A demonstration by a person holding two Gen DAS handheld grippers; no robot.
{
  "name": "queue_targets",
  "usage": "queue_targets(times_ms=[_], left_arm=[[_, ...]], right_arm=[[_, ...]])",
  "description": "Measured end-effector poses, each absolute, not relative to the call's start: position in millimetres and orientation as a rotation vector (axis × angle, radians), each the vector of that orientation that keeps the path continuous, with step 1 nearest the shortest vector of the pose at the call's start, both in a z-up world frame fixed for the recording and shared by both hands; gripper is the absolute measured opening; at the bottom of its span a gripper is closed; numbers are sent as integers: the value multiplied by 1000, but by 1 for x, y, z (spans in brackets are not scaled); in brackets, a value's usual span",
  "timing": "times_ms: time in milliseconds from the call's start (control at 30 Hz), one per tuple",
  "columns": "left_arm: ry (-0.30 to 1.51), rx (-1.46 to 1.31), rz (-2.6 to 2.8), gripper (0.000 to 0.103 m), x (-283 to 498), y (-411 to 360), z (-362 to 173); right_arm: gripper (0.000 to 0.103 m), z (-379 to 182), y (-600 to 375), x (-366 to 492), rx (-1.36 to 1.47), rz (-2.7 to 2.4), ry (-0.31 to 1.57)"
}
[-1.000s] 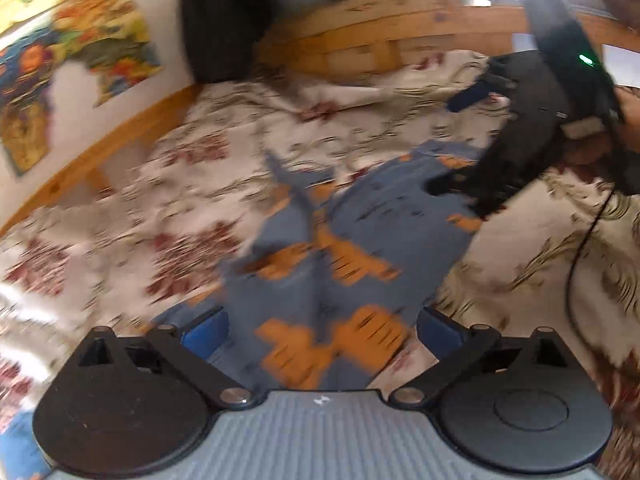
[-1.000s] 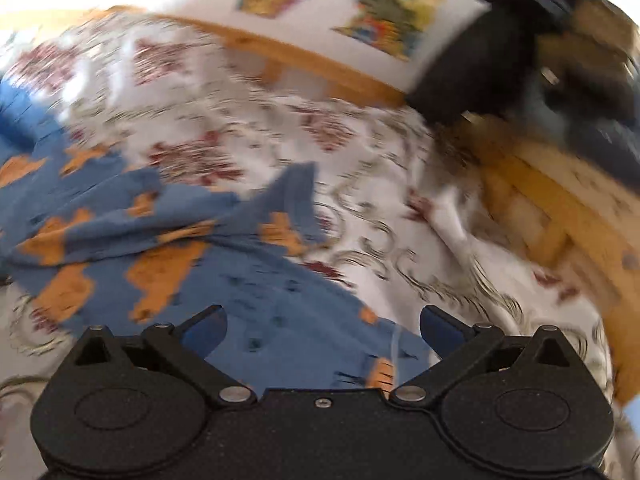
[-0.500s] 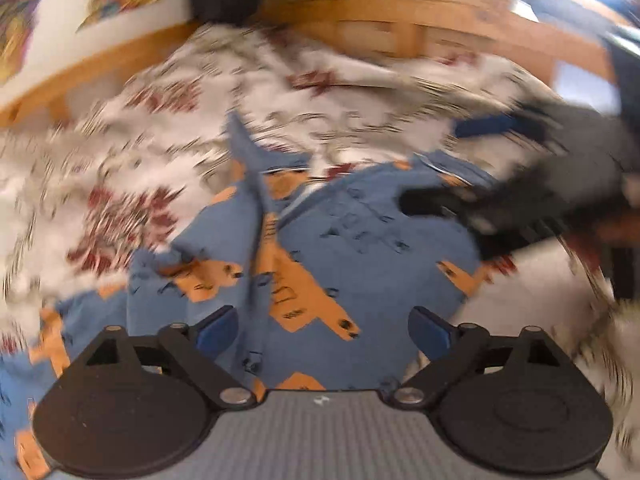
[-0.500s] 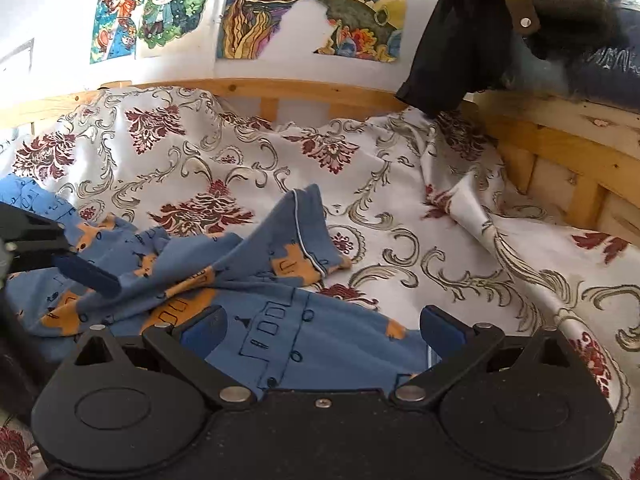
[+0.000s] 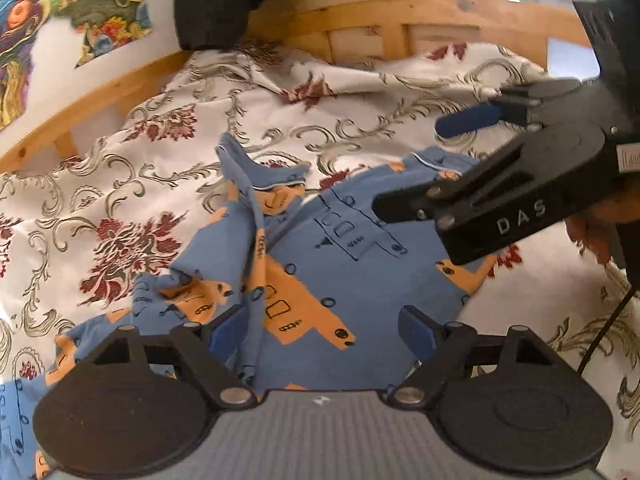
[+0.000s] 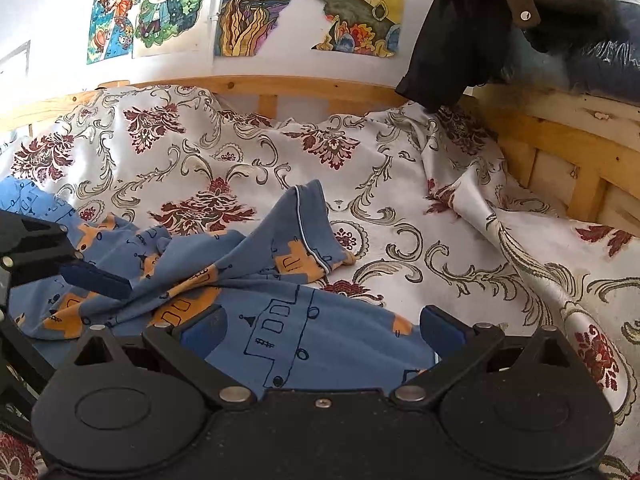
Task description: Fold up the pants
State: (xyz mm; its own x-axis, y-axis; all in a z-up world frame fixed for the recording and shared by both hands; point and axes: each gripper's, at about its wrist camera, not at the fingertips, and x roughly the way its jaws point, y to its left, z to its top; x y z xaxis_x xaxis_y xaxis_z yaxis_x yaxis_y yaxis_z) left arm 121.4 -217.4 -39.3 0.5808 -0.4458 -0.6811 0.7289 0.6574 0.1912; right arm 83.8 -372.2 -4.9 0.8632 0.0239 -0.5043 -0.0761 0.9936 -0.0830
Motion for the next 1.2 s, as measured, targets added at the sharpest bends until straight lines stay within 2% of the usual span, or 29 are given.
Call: queue_targets(times_ms=[200, 300, 367, 467, 500, 600, 667, 700, 767, 833, 1100, 1167, 1200], left_arm=[[756, 381, -661, 74, 150, -209, -44], [776, 377, -612, 57, 158, -204, -45], [775, 399, -592, 42, 159, -201, -46], [766, 418, -571, 26, 155, -193, -47], [765, 417, -572, 24, 153, -190, -47], [750, 435, -577, 11, 149, -184, -47], [742, 443, -577, 3, 148, -184, -47], [741, 441, -579, 3, 149, -184, -46], [746, 422, -580, 2, 151, -184, -45], [756, 407, -584, 2, 154, -183, -45], [741, 412, -608, 2, 152, -180, -44], [742, 407, -610, 1, 152, -179, -44], [740, 403, -610, 1, 151, -179, -43]], right_arm=[[102, -7, -375, 84, -80, 38, 539], [102, -8, -374, 83, -84, 40, 537], [102, -9, -371, 82, -85, 45, 540], [102, -10, -366, 81, -94, 66, 549], [101, -9, -364, 81, -93, 77, 551], [92, -8, -360, 84, -44, 122, 574], [78, -6, -361, 97, 51, 138, 615], [74, -3, -363, 106, 117, 148, 632], [60, 2, -365, 127, 190, 166, 658], [55, 7, -361, 154, 192, 183, 705], [55, 21, -347, 260, 215, 147, 834], [41, 17, -348, 280, 236, 120, 877], [26, 15, -350, 287, 255, 105, 894]])
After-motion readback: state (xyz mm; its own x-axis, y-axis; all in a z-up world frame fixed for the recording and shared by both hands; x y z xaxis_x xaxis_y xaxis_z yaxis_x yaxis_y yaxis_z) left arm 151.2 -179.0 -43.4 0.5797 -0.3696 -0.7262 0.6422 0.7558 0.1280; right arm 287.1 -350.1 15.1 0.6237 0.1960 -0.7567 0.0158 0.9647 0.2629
